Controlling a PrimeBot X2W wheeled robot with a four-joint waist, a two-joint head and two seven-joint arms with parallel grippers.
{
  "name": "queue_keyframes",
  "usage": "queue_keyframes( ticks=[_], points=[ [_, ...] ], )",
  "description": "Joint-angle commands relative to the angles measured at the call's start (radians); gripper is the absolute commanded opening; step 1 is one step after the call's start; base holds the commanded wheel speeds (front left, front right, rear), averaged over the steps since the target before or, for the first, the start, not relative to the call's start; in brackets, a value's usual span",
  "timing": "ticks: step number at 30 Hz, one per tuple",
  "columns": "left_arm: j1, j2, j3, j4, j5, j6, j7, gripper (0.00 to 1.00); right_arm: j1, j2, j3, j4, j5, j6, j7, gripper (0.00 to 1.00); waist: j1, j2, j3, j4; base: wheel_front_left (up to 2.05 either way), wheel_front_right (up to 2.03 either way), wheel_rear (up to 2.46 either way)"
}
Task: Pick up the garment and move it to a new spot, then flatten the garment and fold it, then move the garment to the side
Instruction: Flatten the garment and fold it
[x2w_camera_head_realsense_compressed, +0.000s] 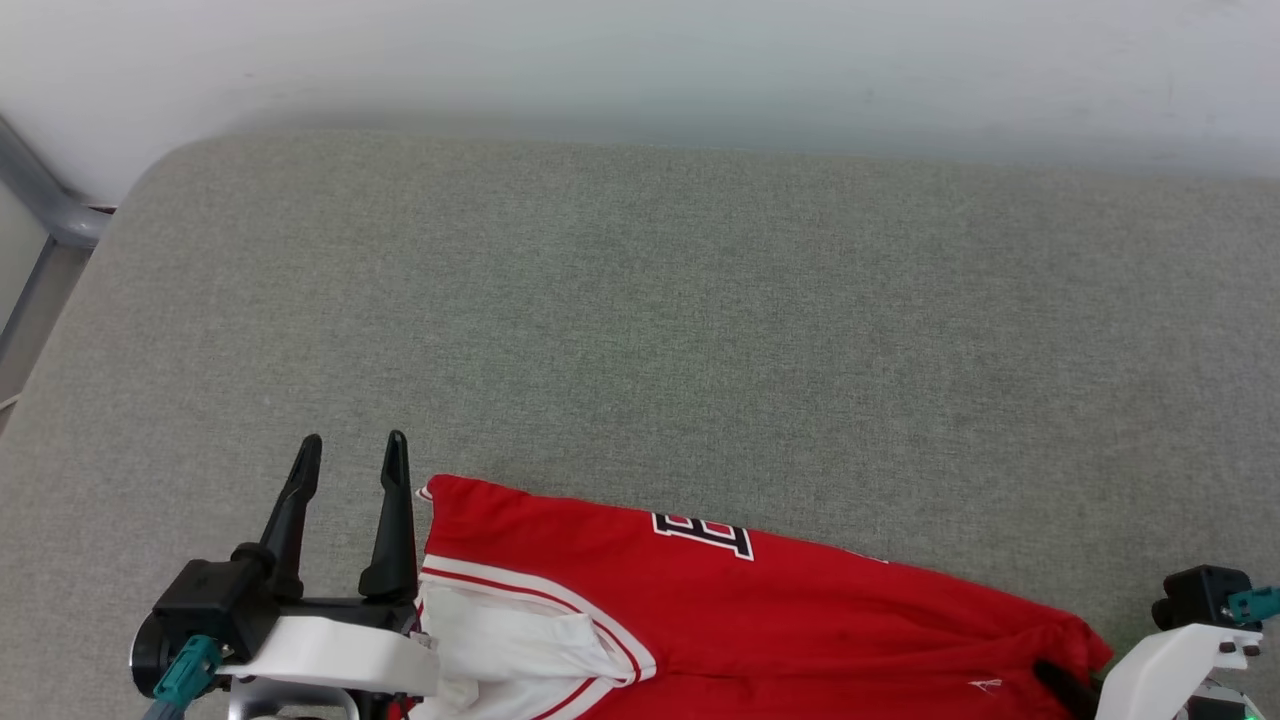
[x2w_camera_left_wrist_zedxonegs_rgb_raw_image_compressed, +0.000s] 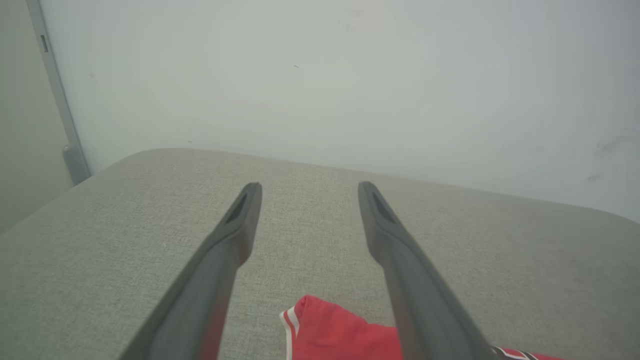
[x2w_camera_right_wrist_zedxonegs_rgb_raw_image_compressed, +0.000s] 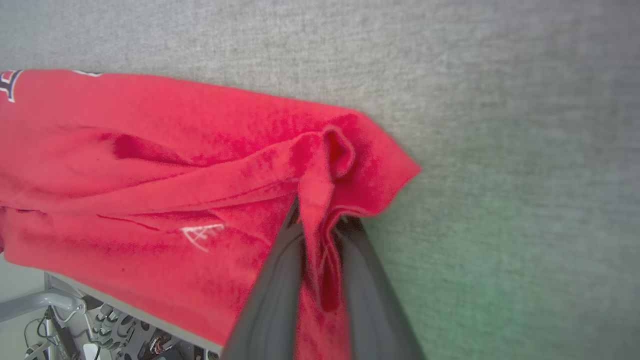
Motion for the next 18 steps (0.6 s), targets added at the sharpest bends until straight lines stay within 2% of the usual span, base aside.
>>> queue_keyframes(
  ticks=[1,12,18],
  points=[
    [0.012,-0.01,0.006,0.009,0.013,-0.014,-0.005,1.0,0.028,0.04,0.043,0.043,0.012,0.002,0.025,0.0,0.0,0.0,-0.006,-0.002,0.0,0.0,0.0],
    [0.045,-0.019,0.042,0.042,0.046,-0.04,-0.004,1.0,-0.044,-0.015,-0.037,-0.051,0.002,0.001,0.026,0.0,0.0,0.0,-0.065,-0.05,0.0,0.0,0.0],
    [0.06,-0.016,0.05,0.048,0.048,-0.051,-0.004,1.0,-0.064,-0.046,-0.15,-0.028,-0.011,0.001,0.077,0.0,0.0,0.0,-0.09,-0.079,0.0,0.0,0.0]
  ],
)
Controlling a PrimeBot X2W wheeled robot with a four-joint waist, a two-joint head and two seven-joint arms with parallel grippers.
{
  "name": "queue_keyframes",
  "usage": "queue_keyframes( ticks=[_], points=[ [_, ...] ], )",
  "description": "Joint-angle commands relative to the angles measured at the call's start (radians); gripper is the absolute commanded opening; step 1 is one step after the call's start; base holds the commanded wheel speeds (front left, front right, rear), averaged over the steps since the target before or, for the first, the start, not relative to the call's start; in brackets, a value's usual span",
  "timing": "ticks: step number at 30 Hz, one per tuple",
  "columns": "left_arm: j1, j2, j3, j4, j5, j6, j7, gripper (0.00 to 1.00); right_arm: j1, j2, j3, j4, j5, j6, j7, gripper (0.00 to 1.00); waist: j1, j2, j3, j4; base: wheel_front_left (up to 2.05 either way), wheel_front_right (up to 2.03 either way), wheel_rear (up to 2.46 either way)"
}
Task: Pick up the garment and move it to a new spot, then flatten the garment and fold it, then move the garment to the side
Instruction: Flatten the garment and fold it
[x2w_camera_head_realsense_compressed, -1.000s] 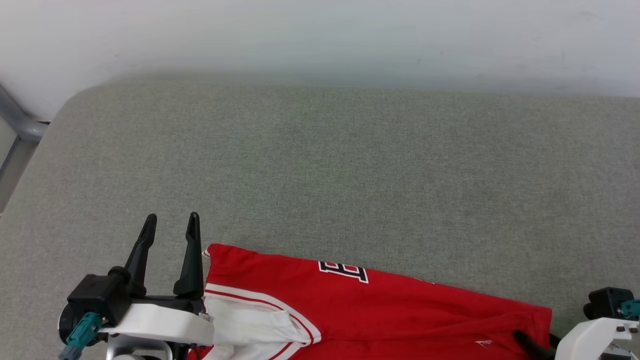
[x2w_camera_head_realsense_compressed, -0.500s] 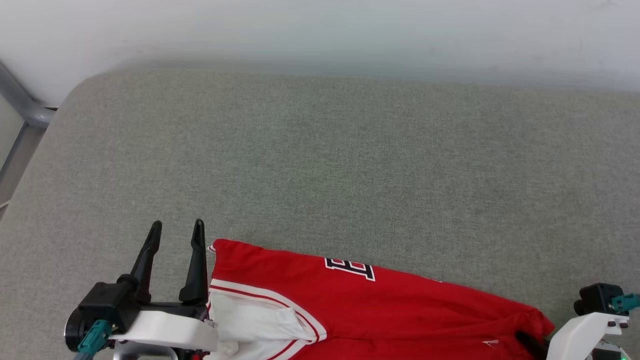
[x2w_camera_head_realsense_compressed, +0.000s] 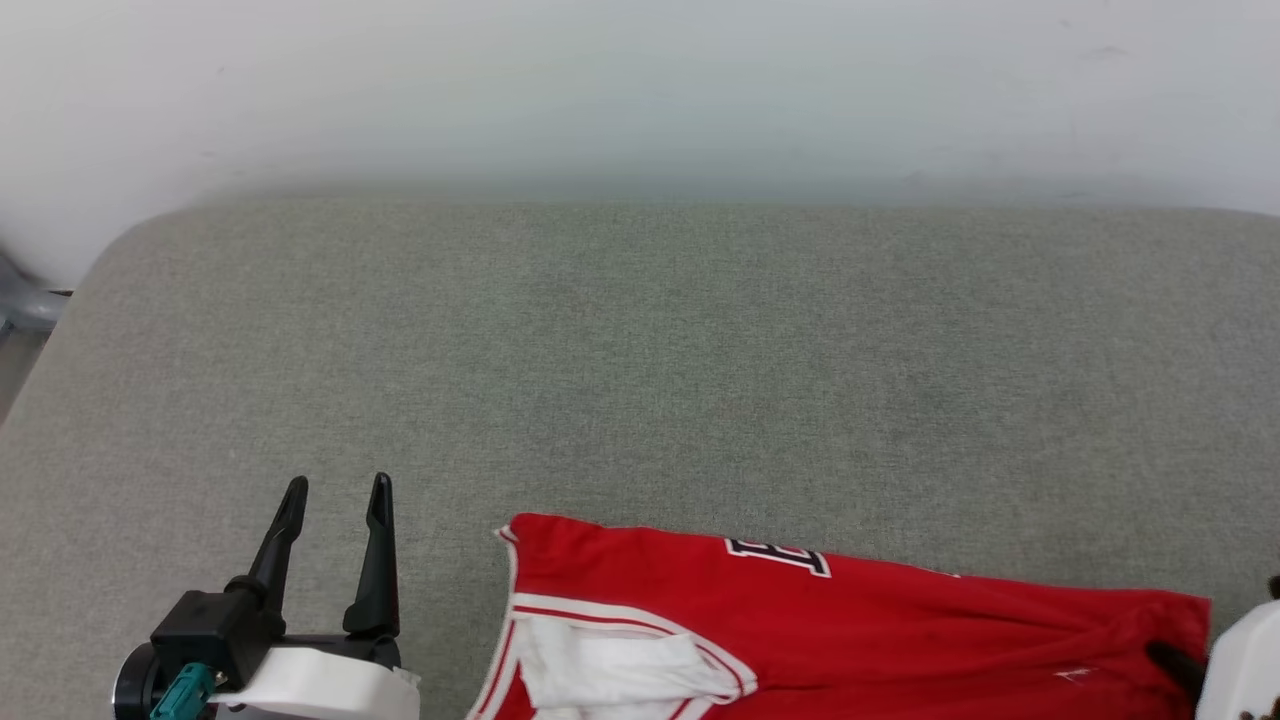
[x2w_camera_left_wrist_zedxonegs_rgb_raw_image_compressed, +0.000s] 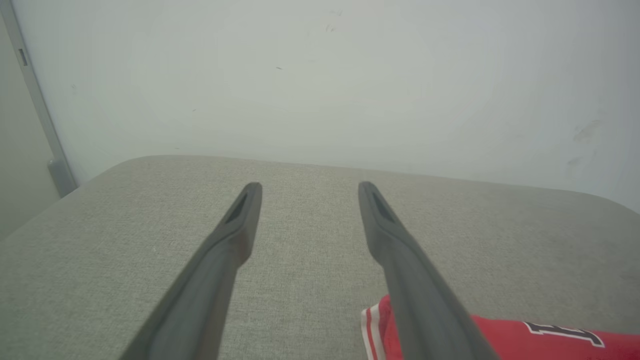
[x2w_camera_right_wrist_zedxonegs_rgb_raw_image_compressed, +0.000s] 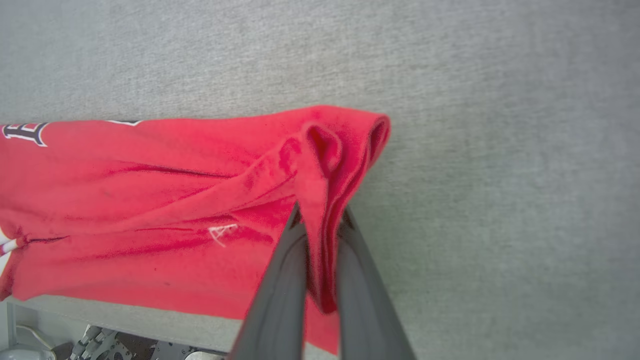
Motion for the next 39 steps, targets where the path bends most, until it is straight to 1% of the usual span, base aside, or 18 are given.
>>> queue_keyframes(
  ticks=[1,6,8,10,14,16,17,20,22,24,29,34,39],
  points=[
    [0.011,0.003,0.005,0.0,0.003,-0.004,-0.002,1.0,-0.009,-0.013,-0.02,0.004,-0.007,-0.002,0.005,0.0,0.0,0.0,-0.007,-0.008,0.0,0.0,0.0],
    [0.023,0.005,0.006,0.006,0.006,-0.006,-0.002,1.0,-0.025,-0.026,-0.141,0.015,-0.014,-0.001,0.033,0.0,0.0,0.0,-0.024,-0.025,0.0,0.0,0.0],
    [0.029,0.004,0.006,0.009,0.006,-0.005,-0.002,1.0,-0.035,0.004,-0.179,0.016,0.023,-0.001,0.06,0.0,0.0,0.0,-0.031,-0.031,0.0,0.0,0.0],
    [0.032,0.002,0.006,0.01,0.005,-0.006,-0.002,1.0,-0.05,0.049,-0.209,0.02,0.091,-0.001,0.117,0.0,0.0,0.0,-0.036,-0.036,0.0,0.0,0.0],
    [0.032,0.002,0.002,0.012,0.007,-0.012,-0.002,1.0,-0.074,0.149,-0.26,0.012,0.276,-0.001,0.287,0.0,0.0,0.0,-0.048,-0.038,0.0,0.0,0.0],
    [0.032,0.004,0.001,0.013,0.007,-0.012,-0.002,1.0,-0.077,0.189,-0.276,0.002,0.36,-0.001,0.36,0.0,0.0,0.0,-0.052,-0.036,0.0,0.0,0.0],
    [0.031,0.005,0.001,0.013,0.007,-0.012,-0.002,1.0,-0.079,0.206,-0.282,-0.001,0.406,-0.001,0.393,0.0,0.0,0.0,-0.053,-0.035,0.0,0.0,0.0],
    [0.028,0.007,-0.002,0.015,0.007,-0.011,-0.002,1.0,-0.086,0.224,-0.284,0.015,0.543,-0.001,0.464,0.0,0.0,0.0,-0.057,-0.028,0.0,0.0,0.0],
    [0.024,0.007,-0.006,0.016,0.007,-0.013,0.002,1.0,-0.08,0.229,-0.234,0.06,0.659,-0.001,0.473,0.0,0.0,0.0,-0.058,-0.02,0.0,0.0,0.0],
    [0.017,0.007,-0.012,0.016,0.007,-0.014,0.003,1.0,-0.076,0.227,-0.167,0.086,0.756,-0.001,0.447,0.0,0.0,0.0,-0.058,-0.011,0.0,0.0,0.0],
    [0.001,0.008,-0.022,0.012,0.007,-0.016,0.009,1.0,-0.076,0.227,0.031,0.098,0.928,-0.001,0.346,0.0,0.0,0.0,-0.047,0.02,0.0,0.0,0.0],
    [-0.021,-0.004,-0.031,0.015,0.004,-0.021,0.008,1.0,-0.083,0.226,0.213,0.092,1.031,-0.001,0.242,0.0,0.0,0.0,-0.029,0.065,0.0,0.0,0.0],
    [-0.043,-0.017,-0.038,0.024,0.002,-0.027,0.004,1.0,-0.111,0.226,0.35,0.098,1.071,-0.001,0.121,0.0,0.0,0.0,-0.002,0.103,0.0,0.0,0.0]
  ],
)
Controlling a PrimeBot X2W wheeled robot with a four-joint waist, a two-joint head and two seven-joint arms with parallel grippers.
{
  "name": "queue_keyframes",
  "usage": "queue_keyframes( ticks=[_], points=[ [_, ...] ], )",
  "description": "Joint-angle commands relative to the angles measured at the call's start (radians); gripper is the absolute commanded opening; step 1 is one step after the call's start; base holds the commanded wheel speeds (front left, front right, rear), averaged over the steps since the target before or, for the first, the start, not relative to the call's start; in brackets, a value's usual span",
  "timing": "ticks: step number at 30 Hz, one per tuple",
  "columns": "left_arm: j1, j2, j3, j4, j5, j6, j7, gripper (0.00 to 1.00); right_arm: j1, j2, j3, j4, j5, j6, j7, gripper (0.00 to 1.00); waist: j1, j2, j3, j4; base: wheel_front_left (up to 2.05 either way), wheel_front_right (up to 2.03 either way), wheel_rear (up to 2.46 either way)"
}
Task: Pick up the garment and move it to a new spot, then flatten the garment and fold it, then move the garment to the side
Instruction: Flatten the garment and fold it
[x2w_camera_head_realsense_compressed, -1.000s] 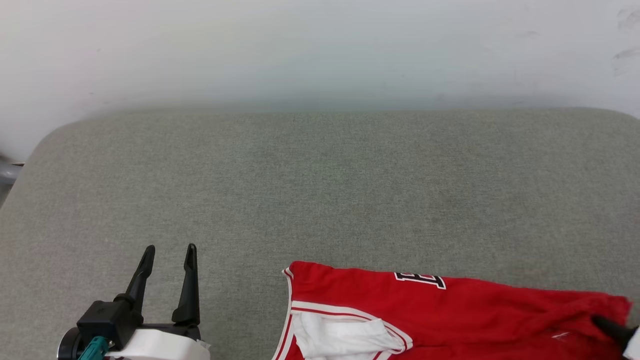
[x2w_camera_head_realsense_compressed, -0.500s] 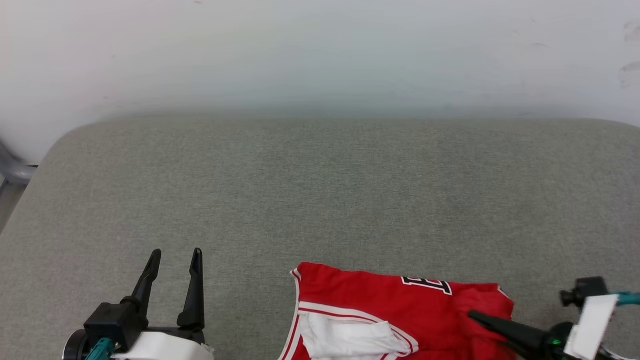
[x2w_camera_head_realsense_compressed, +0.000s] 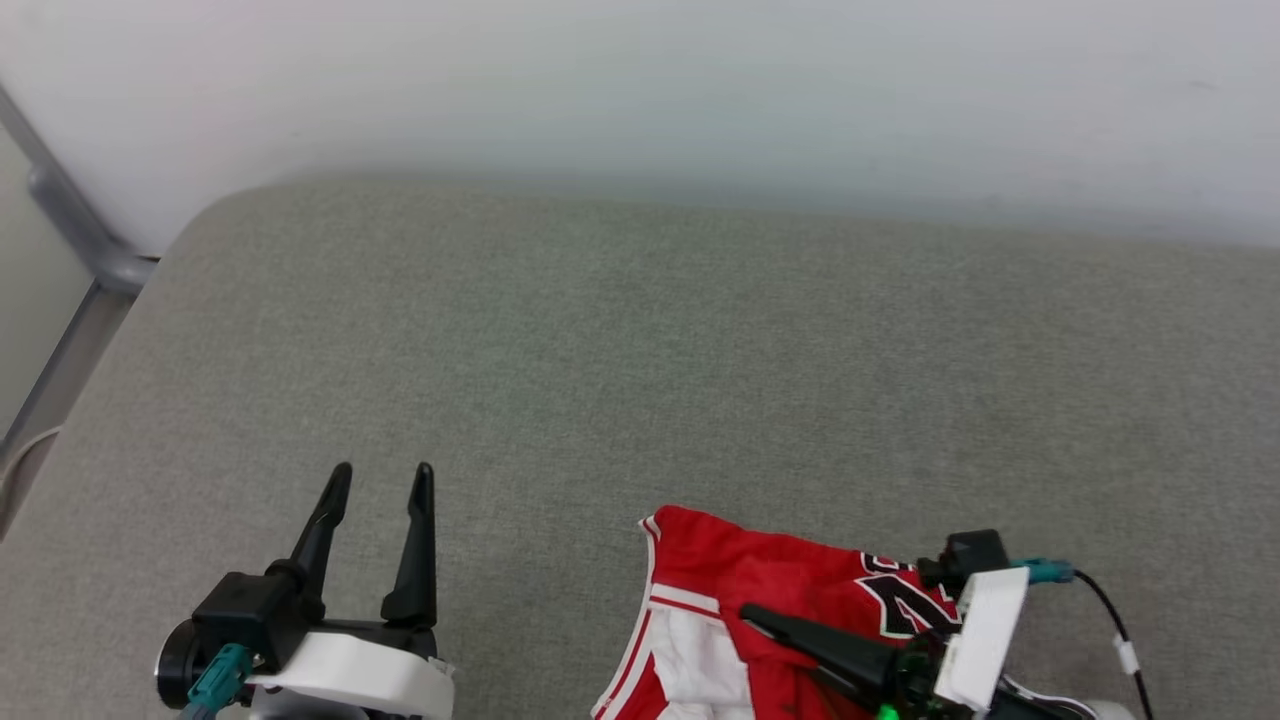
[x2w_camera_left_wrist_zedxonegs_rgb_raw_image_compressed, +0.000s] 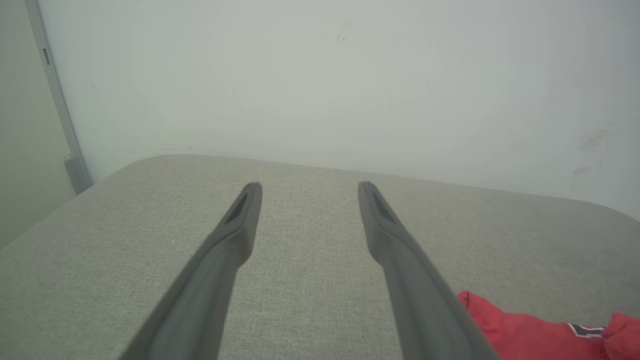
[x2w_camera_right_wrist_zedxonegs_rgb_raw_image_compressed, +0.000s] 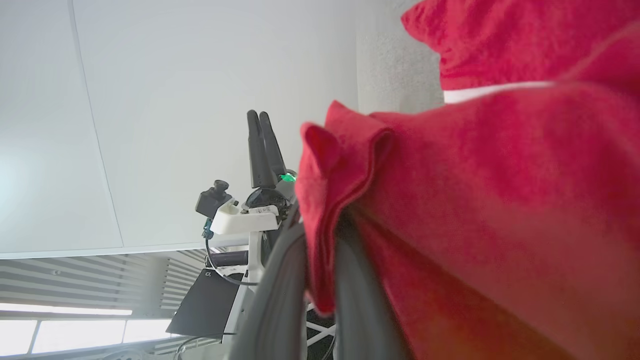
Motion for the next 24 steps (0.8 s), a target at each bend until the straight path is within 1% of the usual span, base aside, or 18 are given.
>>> queue_keyframes(
  ticks=[1,4,11,12,13,14,18,22,24],
  points=[
    [-0.017,-0.007,-0.001,0.005,0.0,-0.003,-0.003,1.0,-0.022,0.002,0.025,0.004,0.009,-0.001,-0.021,0.0,0.0,-0.0001,0.02,0.02,0.0,0.0,0.0],
    [-0.034,-0.015,0.0,0.01,0.0,-0.012,-0.005,1.0,-0.044,0.002,0.076,0.019,0.025,-0.001,-0.081,0.0,0.0,-0.0001,0.045,0.033,0.0,0.0,0.0],
    [-0.067,-0.038,0.008,0.034,0.008,-0.028,-0.01,1.0,-0.075,0.002,0.142,0.04,-0.017,-0.001,-0.216,0.0,0.0,-0.0001,0.088,0.044,0.0,0.0,0.0],
    [-0.069,-0.04,0.01,0.038,0.011,-0.031,-0.01,1.0,-0.073,0.002,0.152,0.046,-0.026,-0.001,-0.225,0.22,0.0,-0.0001,0.09,0.044,0.0,0.0,0.0],
    [-0.071,-0.043,0.013,0.04,0.012,-0.033,-0.01,1.0,-0.071,0.002,0.159,0.049,-0.033,-0.001,-0.231,0.54,0.0,-0.0001,0.09,0.042,0.0,0.0,0.0],
    [-0.074,-0.046,0.016,0.041,0.012,-0.037,-0.011,1.0,-0.07,0.002,0.165,0.048,-0.034,-0.001,-0.237,1.0,0.0,-0.0001,0.09,0.041,0.0,0.0,0.0],
    [-0.077,-0.057,0.028,0.047,0.022,-0.048,-0.011,1.0,-0.065,0.001,0.176,0.043,-0.035,-0.001,-0.244,1.0,0.0,-0.0001,0.086,0.032,0.0,0.0,0.0],
    [-0.077,-0.064,0.04,0.053,0.033,-0.058,-0.011,1.0,-0.069,-0.016,0.176,-0.01,-0.066,-0.001,-0.269,1.0,0.0,-0.0001,0.078,0.023,0.0,0.0,0.0],
    [-0.073,-0.065,0.046,0.055,0.036,-0.064,-0.011,1.0,-0.071,-0.031,0.173,-0.049,-0.105,-0.001,-0.308,1.0,0.0,-0.0001,0.072,0.017,0.0,0.0,0.0]
  ],
)
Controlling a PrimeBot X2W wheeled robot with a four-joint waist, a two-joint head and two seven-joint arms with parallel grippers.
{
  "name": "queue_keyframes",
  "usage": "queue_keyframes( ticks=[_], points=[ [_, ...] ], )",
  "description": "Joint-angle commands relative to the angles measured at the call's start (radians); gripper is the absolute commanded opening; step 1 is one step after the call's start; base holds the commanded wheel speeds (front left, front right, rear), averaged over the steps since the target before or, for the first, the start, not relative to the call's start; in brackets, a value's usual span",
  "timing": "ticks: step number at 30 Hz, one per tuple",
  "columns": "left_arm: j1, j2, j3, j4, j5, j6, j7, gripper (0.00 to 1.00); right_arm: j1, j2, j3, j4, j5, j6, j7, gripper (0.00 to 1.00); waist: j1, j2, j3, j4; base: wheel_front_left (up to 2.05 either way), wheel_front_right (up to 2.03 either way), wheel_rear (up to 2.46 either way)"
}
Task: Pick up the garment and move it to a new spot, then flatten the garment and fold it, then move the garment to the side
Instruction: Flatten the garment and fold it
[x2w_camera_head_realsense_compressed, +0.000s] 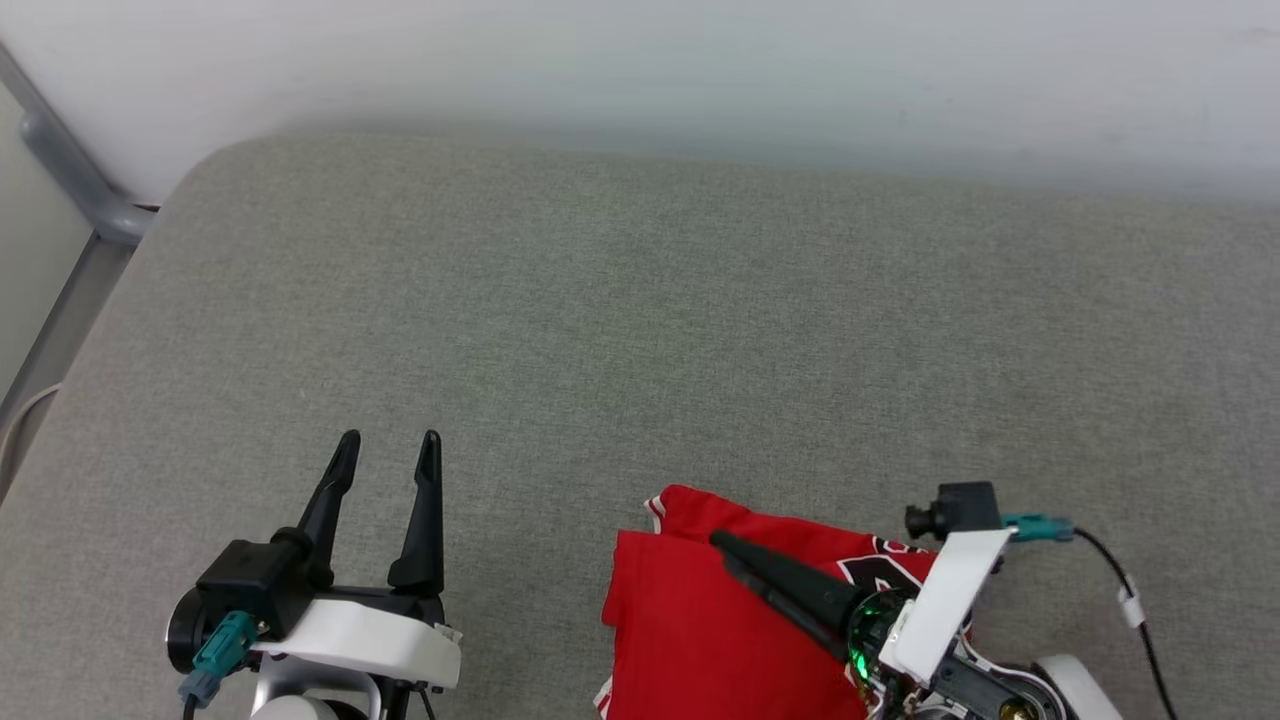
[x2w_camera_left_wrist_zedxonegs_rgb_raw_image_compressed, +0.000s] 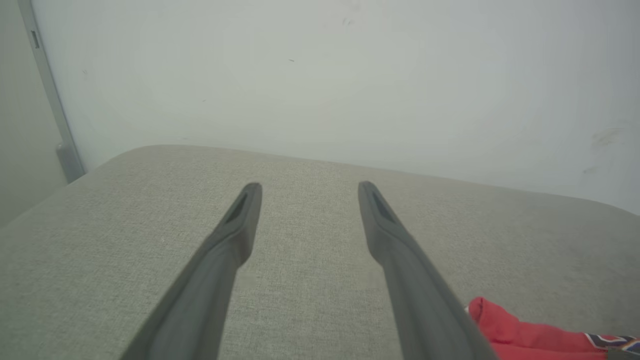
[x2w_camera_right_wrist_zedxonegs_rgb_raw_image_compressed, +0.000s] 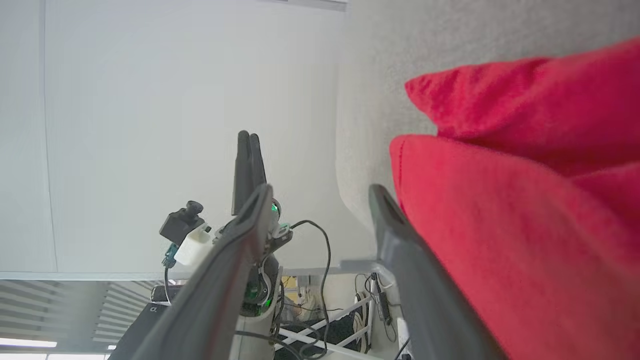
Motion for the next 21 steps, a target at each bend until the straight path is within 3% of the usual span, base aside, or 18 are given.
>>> queue_keyframes(
  ticks=[1,12,17,21],
  points=[
    [-0.007,-0.005,0.007,0.003,0.005,-0.006,-0.007,1.0,-0.002,-0.019,0.003,-0.027,-0.035,-0.001,-0.028,1.0,-0.0001,0.0,-0.007,-0.007,0.0,0.0,0.0],
    [0.02,-0.015,0.034,0.012,0.019,-0.013,-0.007,1.0,0.012,-0.125,-0.048,-0.108,-0.44,-0.001,-0.426,1.0,-0.0001,0.0,-0.045,-0.062,0.0,0.0,0.0],
    [0.03,-0.009,0.043,0.019,0.028,-0.012,-0.006,1.0,0.044,-0.158,-0.149,-0.096,-0.684,-0.001,-0.589,1.0,-0.0001,0.0,-0.072,-0.097,0.0,0.0,0.0],
    [0.049,-0.006,0.051,0.029,0.035,-0.004,-0.006,1.0,0.083,-0.14,-0.258,-0.123,-0.881,-0.001,-0.669,1.0,-0.0001,0.0,-0.097,-0.121,0.0,0.0,0.0]
  ],
)
